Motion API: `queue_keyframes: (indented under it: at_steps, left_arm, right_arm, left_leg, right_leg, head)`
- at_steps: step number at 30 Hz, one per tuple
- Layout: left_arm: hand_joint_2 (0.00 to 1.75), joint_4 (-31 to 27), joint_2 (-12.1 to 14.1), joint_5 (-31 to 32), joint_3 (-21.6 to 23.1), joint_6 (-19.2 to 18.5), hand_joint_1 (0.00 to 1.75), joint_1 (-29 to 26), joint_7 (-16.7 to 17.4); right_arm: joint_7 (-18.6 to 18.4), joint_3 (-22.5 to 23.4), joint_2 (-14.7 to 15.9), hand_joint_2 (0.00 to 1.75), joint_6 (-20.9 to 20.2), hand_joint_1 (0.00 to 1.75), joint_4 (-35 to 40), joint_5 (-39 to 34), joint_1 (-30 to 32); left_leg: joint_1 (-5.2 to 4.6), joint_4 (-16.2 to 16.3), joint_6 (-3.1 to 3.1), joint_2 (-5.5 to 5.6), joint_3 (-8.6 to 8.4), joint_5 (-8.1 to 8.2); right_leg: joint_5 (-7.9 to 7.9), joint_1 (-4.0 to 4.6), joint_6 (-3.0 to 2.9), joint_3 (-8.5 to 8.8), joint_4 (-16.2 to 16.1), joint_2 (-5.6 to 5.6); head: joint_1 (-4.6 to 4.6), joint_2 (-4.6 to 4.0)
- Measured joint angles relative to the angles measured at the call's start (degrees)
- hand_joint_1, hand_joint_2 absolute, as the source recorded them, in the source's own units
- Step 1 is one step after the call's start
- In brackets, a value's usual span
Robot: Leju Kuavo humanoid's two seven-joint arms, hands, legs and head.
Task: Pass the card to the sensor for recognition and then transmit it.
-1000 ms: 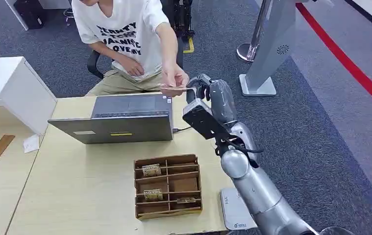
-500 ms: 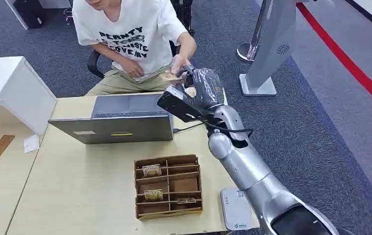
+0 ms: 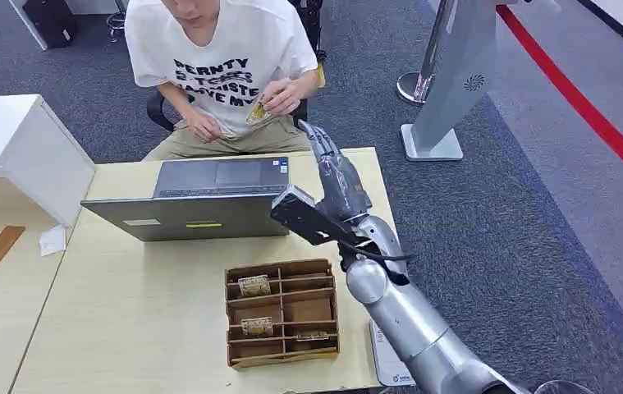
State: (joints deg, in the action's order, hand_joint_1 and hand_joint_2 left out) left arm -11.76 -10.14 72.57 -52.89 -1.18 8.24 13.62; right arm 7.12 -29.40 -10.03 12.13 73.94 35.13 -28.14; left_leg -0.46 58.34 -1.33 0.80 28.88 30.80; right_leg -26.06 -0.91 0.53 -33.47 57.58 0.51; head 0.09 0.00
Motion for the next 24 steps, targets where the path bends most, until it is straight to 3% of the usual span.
queue_keyframes:
  at_steps: [7,13,18,20,21,24]
  left_arm:
    - [0.00,0.00,0.02,-1.12,-0.13,0.68,0.00,-0.41,-0.22]
    - [0.00,0.00,0.04,-2.23,-0.79,1.22,0.00,-1.09,-0.37]
    - [0.00,0.00,0.04,-2.32,-0.89,1.25,0.00,-1.12,-0.37]
    - [0.00,0.00,0.07,-2.82,-1.47,1.49,0.00,-1.28,-0.46]
    - [0.00,0.00,0.09,-3.35,-1.90,1.86,0.00,-1.59,-0.52]
    - [0.00,0.00,0.11,-3.87,-2.58,1.95,0.00,-2.00,-0.67]
  right_arm:
    - [2.82,0.28,0.00,1.75,0.33,0.00,5.40,-6.90,5.33]
    - [4.86,0.89,0.07,1.75,-2.60,0.00,11.31,-16.86,10.83]
    - [4.97,0.92,0.07,1.75,-2.82,0.00,11.57,-17.36,11.09]
    - [5.68,1.05,0.22,1.75,-4.43,0.00,13.86,-21.63,13.34]
    - [6.32,1.05,0.59,0.00,-6.34,0.00,16.27,-26.13,16.24]
    - [7.15,1.05,1.44,0.00,-9.69,0.00,18.60,-31.72,19.07]
  left_leg:
    - [0.00,0.00,0.00,0.00,0.00,0.00]
    - [0.00,0.00,-0.01,-0.01,0.01,0.01]
    - [0.00,0.00,-0.01,-0.01,0.01,0.02]
    - [0.00,0.00,-0.01,-0.01,0.01,0.02]
    - [0.00,0.00,-0.01,-0.01,0.02,0.02]
    - [0.00,0.00,-0.01,0.00,0.01,0.02]
  right_leg:
    - [0.00,0.00,0.00,0.00,0.00,0.00]
    - [-0.01,0.00,0.00,-0.02,0.00,0.00]
    - [-0.02,0.00,-0.01,-0.02,0.00,0.00]
    - [-0.03,0.00,0.01,-0.02,-0.01,0.00]
    - [-0.03,0.00,0.01,-0.02,-0.01,0.00]
    - [-0.03,0.00,0.01,-0.01,-0.02,-0.01]
  head:
    - [0.00,0.00]
    - [0.00,0.00]
    - [0.00,0.00]
    - [0.00,0.00]
    - [0.00,0.00]
    - [0.02,0.00]
